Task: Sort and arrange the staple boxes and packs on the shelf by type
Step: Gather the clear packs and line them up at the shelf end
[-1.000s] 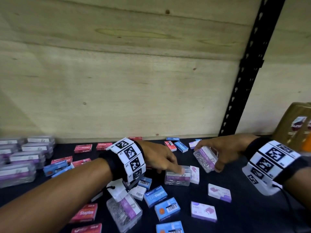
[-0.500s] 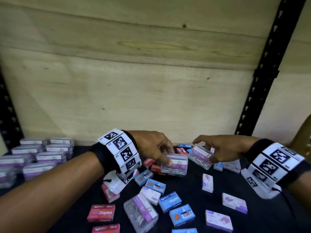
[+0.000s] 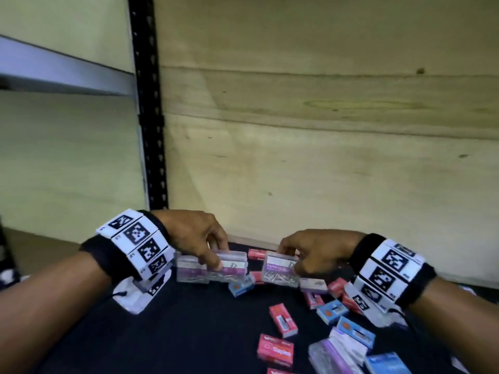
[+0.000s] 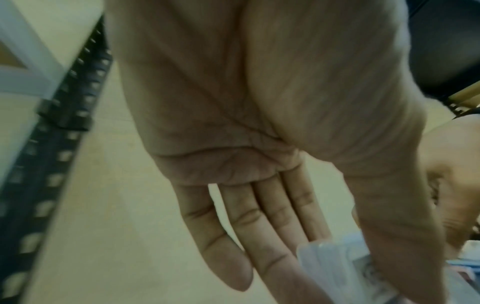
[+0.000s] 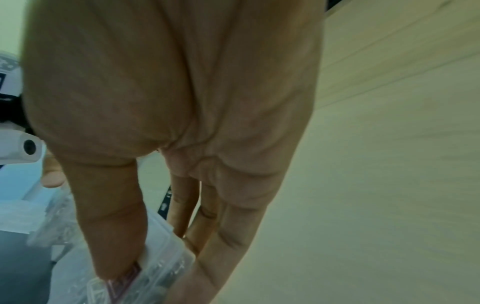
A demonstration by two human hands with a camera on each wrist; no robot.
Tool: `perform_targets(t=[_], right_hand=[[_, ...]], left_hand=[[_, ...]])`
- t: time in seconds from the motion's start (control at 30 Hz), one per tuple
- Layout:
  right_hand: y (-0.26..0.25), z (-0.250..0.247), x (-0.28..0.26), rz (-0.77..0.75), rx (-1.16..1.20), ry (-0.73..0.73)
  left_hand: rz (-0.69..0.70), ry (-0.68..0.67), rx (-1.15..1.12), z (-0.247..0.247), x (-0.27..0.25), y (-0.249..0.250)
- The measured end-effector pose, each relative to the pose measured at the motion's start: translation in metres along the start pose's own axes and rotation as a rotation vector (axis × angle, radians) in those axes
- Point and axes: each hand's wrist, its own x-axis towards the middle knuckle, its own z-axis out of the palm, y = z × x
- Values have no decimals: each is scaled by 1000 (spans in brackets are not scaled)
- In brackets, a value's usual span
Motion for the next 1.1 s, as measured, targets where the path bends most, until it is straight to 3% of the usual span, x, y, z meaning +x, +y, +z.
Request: perform_targets(t=[0.13, 0.4, 0.57, 1.1], right_hand=[[-49, 5, 37, -98, -3, -42], [-108, 21, 71, -236, -125, -53], [-128, 25, 83, -224, -186, -90], [-135, 33, 93, -180, -111, 5]], left_hand=[[-165, 25, 14, 0, -29, -46], [-381, -74, 77, 18, -52, -97], [-417, -82, 82, 24, -54, -112], [-400, 42, 154, 31, -53, -115]])
